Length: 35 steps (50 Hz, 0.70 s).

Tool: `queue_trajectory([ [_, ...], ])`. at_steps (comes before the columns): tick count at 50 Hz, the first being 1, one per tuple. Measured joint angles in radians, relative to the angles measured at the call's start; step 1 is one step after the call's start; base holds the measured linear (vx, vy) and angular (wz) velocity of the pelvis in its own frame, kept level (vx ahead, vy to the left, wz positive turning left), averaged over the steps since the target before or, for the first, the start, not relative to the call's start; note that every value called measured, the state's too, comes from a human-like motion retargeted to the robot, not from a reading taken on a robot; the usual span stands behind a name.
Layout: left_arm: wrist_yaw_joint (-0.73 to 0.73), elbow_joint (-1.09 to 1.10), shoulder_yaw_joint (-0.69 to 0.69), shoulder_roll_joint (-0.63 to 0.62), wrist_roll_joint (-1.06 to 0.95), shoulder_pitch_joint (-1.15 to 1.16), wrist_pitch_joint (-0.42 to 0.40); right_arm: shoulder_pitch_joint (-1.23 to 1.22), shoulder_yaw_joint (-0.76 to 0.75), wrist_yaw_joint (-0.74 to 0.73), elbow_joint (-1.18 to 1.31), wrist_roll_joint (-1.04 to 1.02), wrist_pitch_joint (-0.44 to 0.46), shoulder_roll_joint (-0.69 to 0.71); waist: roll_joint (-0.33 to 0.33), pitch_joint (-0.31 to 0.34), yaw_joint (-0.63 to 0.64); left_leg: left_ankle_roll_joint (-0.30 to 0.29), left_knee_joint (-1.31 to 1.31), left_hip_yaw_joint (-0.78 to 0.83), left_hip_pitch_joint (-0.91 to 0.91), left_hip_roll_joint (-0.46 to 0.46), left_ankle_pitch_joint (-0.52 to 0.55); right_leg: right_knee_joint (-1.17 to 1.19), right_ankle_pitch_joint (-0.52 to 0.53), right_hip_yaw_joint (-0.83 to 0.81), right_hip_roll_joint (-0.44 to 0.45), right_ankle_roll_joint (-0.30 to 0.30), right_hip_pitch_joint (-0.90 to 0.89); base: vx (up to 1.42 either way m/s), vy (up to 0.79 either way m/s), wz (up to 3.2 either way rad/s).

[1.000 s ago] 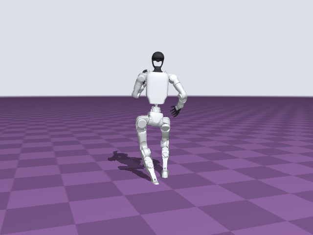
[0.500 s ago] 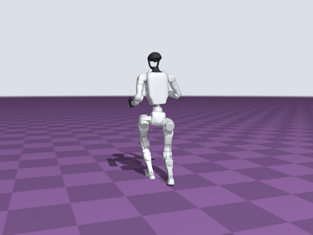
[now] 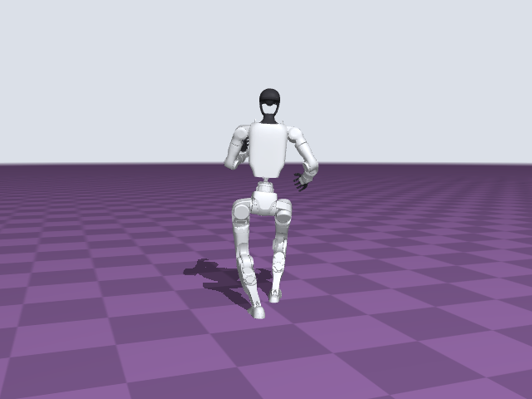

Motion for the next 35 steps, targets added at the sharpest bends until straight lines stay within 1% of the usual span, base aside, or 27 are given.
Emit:
queue_trajectory([
  [2,-0.041,0.042,-0.009,-0.006,-0.035,0.11,0.013,-0.083,0.002,-0.031,-0.034,-0.007,-0.002,0.011,0.032,0.03,0.061,-0.01,0.181,-0.008,0.002,0.106,0.001,0.018,-0.006,-0.044,0.078,-0.05,0.064,-0.01,-0.07,-0.97],
  [4,-0.08,0.088,-0.011,-0.008,-0.065,0.228,0.033,-0.188,-0.002,-0.063,-0.077,-0.025,-0.003,0.019,0.077,0.06,0.139,-0.016,0.399,-0.018,-0.018,0.242,0.021,0.01,-0.006,-0.09,0.18,-0.109,0.122,-0.04,-0.06,-1.17],
  [5,-0.097,0.113,-0.011,-0.009,-0.075,0.286,0.044,-0.243,-0.006,-0.079,-0.102,-0.037,-0.004,0.02,0.095,0.071,0.179,-0.013,0.5,-0.023,-0.039,0.305,0.043,0.0,-0.006,-0.105,0.225,-0.136,0.145,-0.07,-0.07,-1.04],
  [7,-0.125,0.149,-0.002,-0.006,-0.083,0.395,0.063,-0.358,-0.014,-0.12,-0.152,-0.076,0.001,0.013,0.119,0.082,0.262,0.016,0.663,-0.05,-0.131,0.415,0.062,-0.044,-0.006,-0.121,0.302,-0.172,0.188,-0.08,-0.08,-0.9],
  [9,-0.149,0.164,0.02,-0.002,-0.086,0.492,0.078,-0.468,-0.019,-0.16,-0.2,-0.118,0.009,0.003,0.131,0.081,0.339,0.052,0.769,-0.091,-0.256,0.486,0.042,-0.102,-0.006,-0.123,0.362,-0.184,0.229,-0.05,-0.06,-0.69],
  [10,-0.16,0.165,0.033,0.001,-0.091,0.539,0.085,-0.518,-0.022,-0.178,-0.223,-0.136,0.013,-0.002,0.131,0.077,0.372,0.071,0.801,-0.111,-0.323,0.507,0.025,-0.131,-0.006,-0.119,0.384,-0.184,0.25,-0.03,-0.03,-0.43],
  [11,-0.169,0.158,0.047,0.003,-0.099,0.581,0.087,-0.554,-0.024,-0.19,-0.248,-0.145,0.016,-0.006,0.123,0.071,0.396,0.084,0.801,-0.123,-0.39,0.503,0.01,-0.158,-0.006,-0.109,0.392,-0.175,0.272,-0.01,-0.01,-0.22],
  [12,-0.178,0.149,0.061,0.005,-0.109,0.62,0.088,-0.585,-0.027,-0.2,-0.272,-0.152,0.018,-0.009,0.113,0.064,0.414,0.095,0.788,-0.132,-0.456,0.492,0.0,-0.183,-0.006,-0.1,0.394,-0.165,0.293,0.0,0.0,0.0],
  [14,-0.189,0.124,0.086,0.008,-0.137,0.68,0.085,-0.619,-0.03,-0.208,-0.317,-0.149,0.022,-0.009,0.078,0.046,0.422,0.107,0.703,-0.134,-0.578,0.428,0.0,-0.218,-0.006,-0.085,0.368,-0.133,0.328,0.0,0.02,0.47],
  [16,-0.195,0.096,0.103,0.006,-0.169,0.715,0.079,-0.624,-0.028,-0.204,-0.35,-0.137,0.023,-0.004,0.038,0.025,0.408,0.106,0.577,-0.117,-0.664,0.34,0.0,-0.232,-0.006,-0.075,0.321,-0.094,0.352,0.02,0.05,0.76],
  [18,-0.192,0.07,0.111,0.002,-0.195,0.723,0.071,-0.606,-0.02,-0.192,-0.364,-0.123,0.022,0.005,-0.001,0.003,0.382,0.091,0.433,-0.092,-0.708,0.245,0.0,-0.224,-0.006,-0.067,0.264,-0.053,0.368,0.05,0.07,0.86],
  [21,-0.164,0.029,0.106,-0.004,-0.207,0.686,0.058,-0.541,0.007,-0.158,-0.351,-0.107,0.024,0.022,-0.056,-0.015,0.323,0.072,0.256,-0.046,-0.691,0.109,0.0,-0.162,-0.006,-0.048,0.157,0.004,0.4,0.07,0.07,0.94],
  [24,-0.118,-0.014,0.094,-0.022,-0.197,0.595,0.043,-0.443,0.046,-0.112,-0.285,-0.107,0.026,0.035,-0.105,0.004,0.247,0.087,0.177,-0.007,-0.604,-0.022,0.001,-0.032,0.007,-0.025,0.028,0.057,0.46,0.05,0.07,0.98],
  [26,-0.073,-0.051,0.087,-0.032,-0.169,0.499,0.026,-0.364,0.074,-0.077,-0.212,-0.115,0.029,0.043,-0.137,0.026,0.182,0.114,0.155,0.015,-0.537,-0.111,0.0,0.099,0.051,-0.006,-0.07,0.095,0.488,-0.01,0.06,1.02],
  [28,-0.017,-0.092,0.079,-0.037,-0.114,0.371,0.011,-0.281,0.099,-0.046,-0.118,-0.132,0.036,0.057,-0.169,0.041,0.102,0.132,0.13,0.028,-0.486,-0.188,0.0,0.266,0.137,0.02,-0.171,0.125,0.462,-0.1,0.03,1.05],
  [30,0.046,-0.127,0.071,-0.032,-0.045,0.22,0.004,-0.204,0.113,-0.023,-0.017,-0.154,0.044,0.075,-0.194,0.041,0.016,0.134,0.089,0.027,-0.442,-0.246,0.0,0.425,0.212,0.063,-0.255,0.132,0.381,-0.11,0.01,0.92],
  [31,0.076,-0.137,0.069,-0.025,-0.014,0.143,0.005,-0.168,0.114,-0.014,0.024,-0.162,0.045,0.079,-0.2,0.037,-0.022,0.134,0.059,0.021,-0.411,-0.267,0.0,0.482,0.224,0.094,-0.282,0.124,0.325,-0.07,0.03,0.62],
  [33,0.119,-0.149,0.068,-0.012,0.021,0.01,0.009,-0.097,0.111,0.002,0.089,-0.167,0.042,0.078,-0.198,0.029,-0.085,0.134,-0.008,0.005,-0.338,-0.297,0.0,0.557,0.218,0.15,-0.323,0.099,0.211,-0.03,0.06,0.18],
  [35,0.14,-0.149,0.07,-0.004,0.034,-0.084,0.014,-0.031,0.102,0.015,0.122,-0.15,0.031,0.06,-0.178,0.022,-0.122,0.134,-0.085,-0.011,-0.246,-0.306,0.0,0.558,0.176,0.187,-0.335,0.069,0.105,0.04,0.09,-0.42],
])
